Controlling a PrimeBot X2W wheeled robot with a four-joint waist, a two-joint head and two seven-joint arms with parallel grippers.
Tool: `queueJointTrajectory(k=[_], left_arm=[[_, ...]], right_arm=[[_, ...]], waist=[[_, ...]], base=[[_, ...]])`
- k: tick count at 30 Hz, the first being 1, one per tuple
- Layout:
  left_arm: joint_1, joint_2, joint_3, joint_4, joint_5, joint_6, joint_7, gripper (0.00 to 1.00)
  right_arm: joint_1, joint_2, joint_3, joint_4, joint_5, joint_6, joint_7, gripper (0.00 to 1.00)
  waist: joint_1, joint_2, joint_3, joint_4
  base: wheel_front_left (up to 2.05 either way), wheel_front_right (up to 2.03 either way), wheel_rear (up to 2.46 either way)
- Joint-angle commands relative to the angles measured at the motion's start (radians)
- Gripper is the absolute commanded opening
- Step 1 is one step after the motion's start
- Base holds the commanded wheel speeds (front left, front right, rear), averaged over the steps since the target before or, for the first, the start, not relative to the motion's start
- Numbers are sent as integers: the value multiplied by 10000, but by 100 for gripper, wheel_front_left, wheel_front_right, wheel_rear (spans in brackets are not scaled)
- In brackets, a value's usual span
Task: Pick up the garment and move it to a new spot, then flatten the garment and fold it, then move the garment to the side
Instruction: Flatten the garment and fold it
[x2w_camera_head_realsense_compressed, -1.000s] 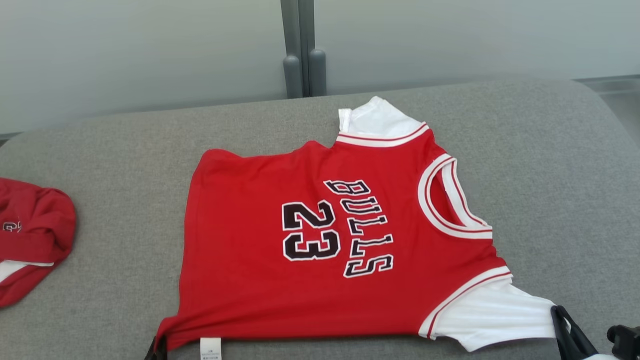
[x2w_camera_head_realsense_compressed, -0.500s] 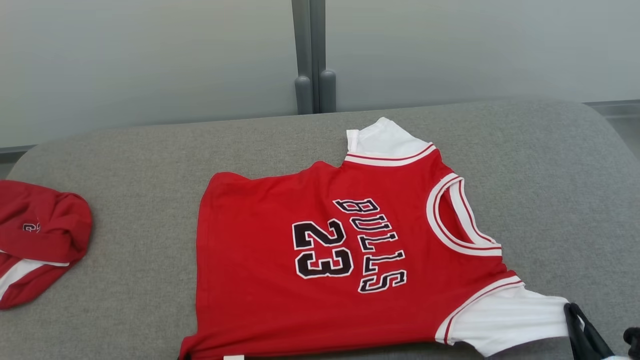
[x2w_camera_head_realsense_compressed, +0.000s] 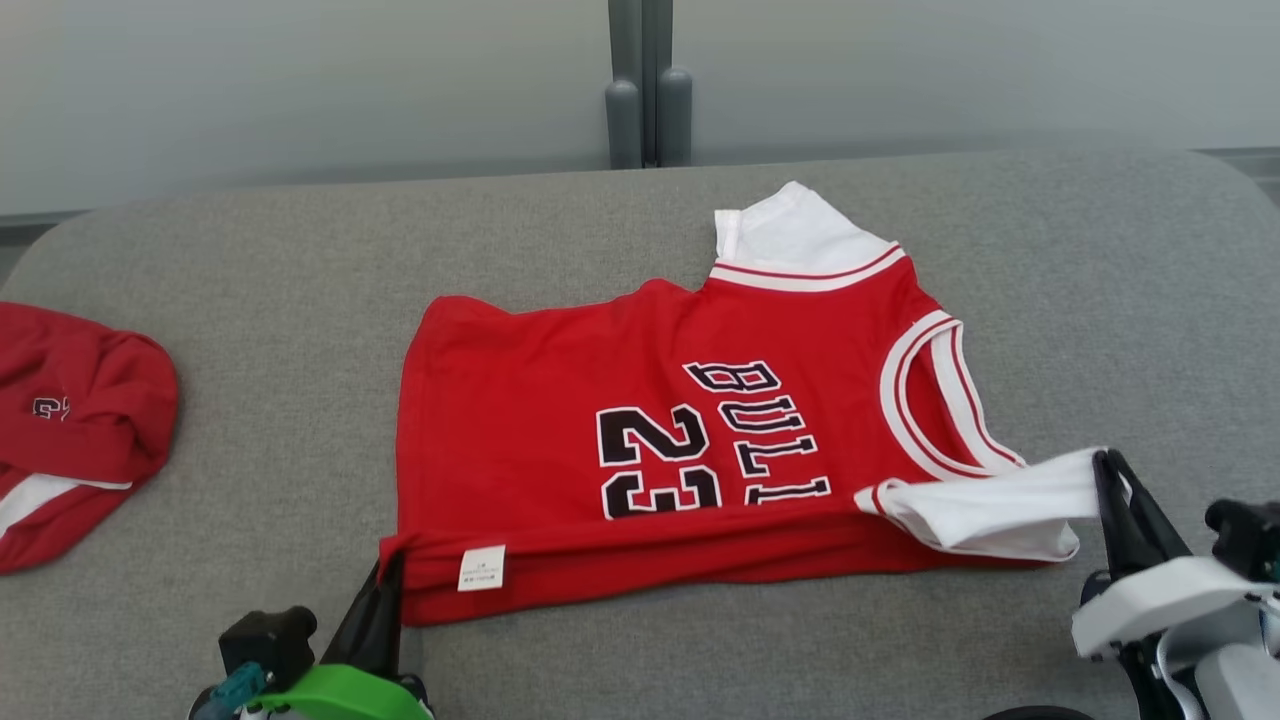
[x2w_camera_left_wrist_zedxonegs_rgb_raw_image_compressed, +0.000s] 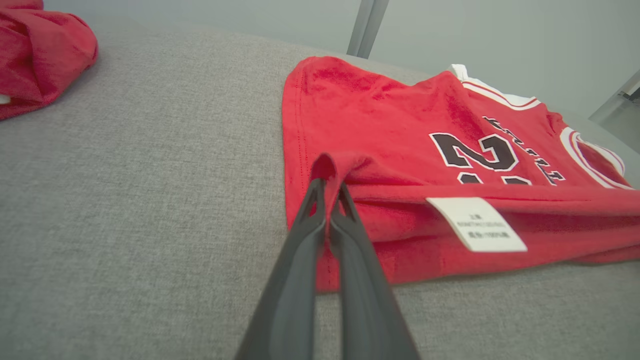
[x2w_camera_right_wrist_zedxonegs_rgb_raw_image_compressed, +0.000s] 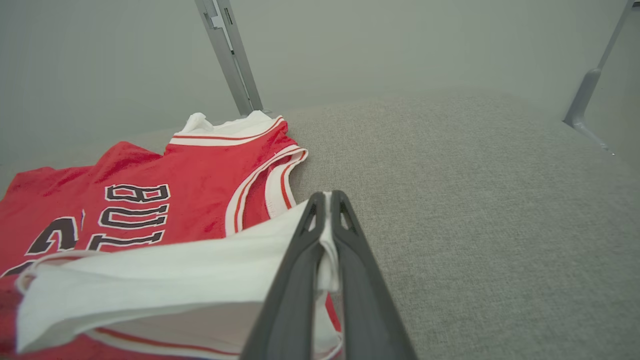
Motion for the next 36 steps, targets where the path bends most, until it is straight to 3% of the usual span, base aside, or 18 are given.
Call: queueJointTrajectory(k=[1,9,21,22,23,24,36], left_arm=[[-388,89,-73,218,-111,25,-3,0],[-1934,111,-438,1085,-386,25,-3,0],[-2859,108,-714,1518,-515,25,-3,0],[-2905,105,-654,1508,-475,25,-3,25],[-2930,86,-571,1462,-407,25,-3,95],[-2916,63,-516,1436,-333,25,-2,100],[-2161,-373,730,546,994,23,-3,100]], right_arm=[[-462,10,0,224,-141,-19,-30,0],[-2414,187,66,1401,-710,-19,-31,0],[-3457,430,22,2190,-980,-19,-31,0],[-3482,471,-41,2226,-943,-19,-31,41],[-3499,537,-91,2222,-855,-19,-31,100],[-3516,563,-131,2193,-824,-19,-31,100],[-2507,874,-1086,617,-1422,-17,-29,100]], waist=[[1,-1,440,117],[1,-1,1403,232],[1,-1,2010,312],[1,-1,2029,316],[1,-1,2038,323],[1,-1,2043,329],[1,-1,1906,375]], base=[[0,0,0],[0,0,0],[0,0,0],[0,0,0],[0,0,0],[0,0,0],[0,0,0]])
